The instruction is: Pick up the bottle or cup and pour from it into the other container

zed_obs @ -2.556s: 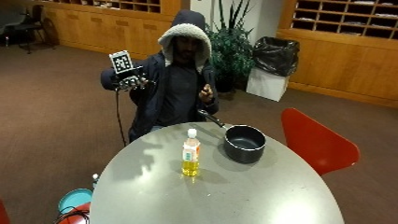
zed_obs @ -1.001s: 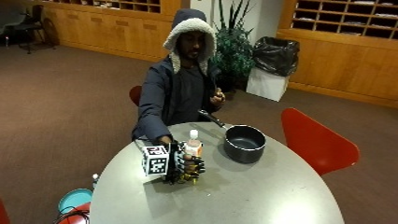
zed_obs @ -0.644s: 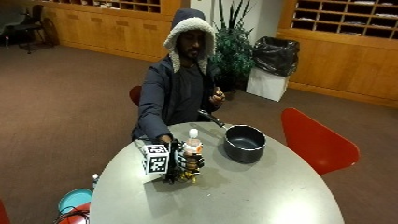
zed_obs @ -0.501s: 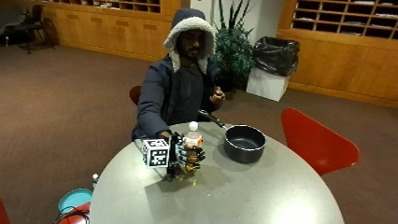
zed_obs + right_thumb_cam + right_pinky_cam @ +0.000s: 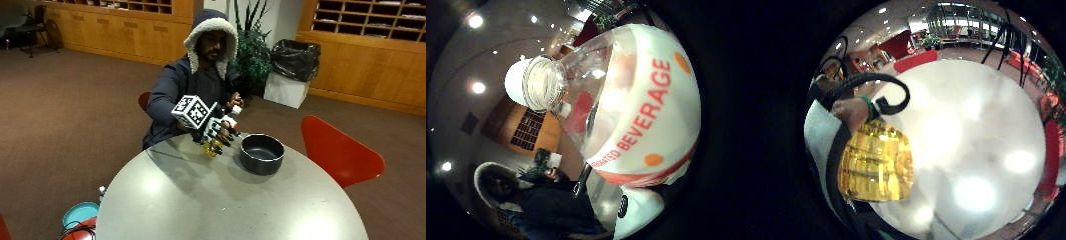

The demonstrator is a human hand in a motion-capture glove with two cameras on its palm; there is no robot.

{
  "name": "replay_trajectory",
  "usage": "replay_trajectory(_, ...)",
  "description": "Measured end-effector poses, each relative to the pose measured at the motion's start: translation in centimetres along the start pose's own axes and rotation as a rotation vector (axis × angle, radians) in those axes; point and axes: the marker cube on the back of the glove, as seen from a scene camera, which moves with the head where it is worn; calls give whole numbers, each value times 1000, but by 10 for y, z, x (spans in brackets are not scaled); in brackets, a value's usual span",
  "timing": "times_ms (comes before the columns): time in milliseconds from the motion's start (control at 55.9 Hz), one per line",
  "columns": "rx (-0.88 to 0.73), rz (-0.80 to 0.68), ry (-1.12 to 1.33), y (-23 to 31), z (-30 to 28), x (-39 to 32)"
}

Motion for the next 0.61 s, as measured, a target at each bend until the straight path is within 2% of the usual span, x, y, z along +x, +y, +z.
replay_trajectory(411, -230, -122, 573, -27, 57, -52)
replay_trajectory(608, -281, -224, 904, -41, 73, -71)
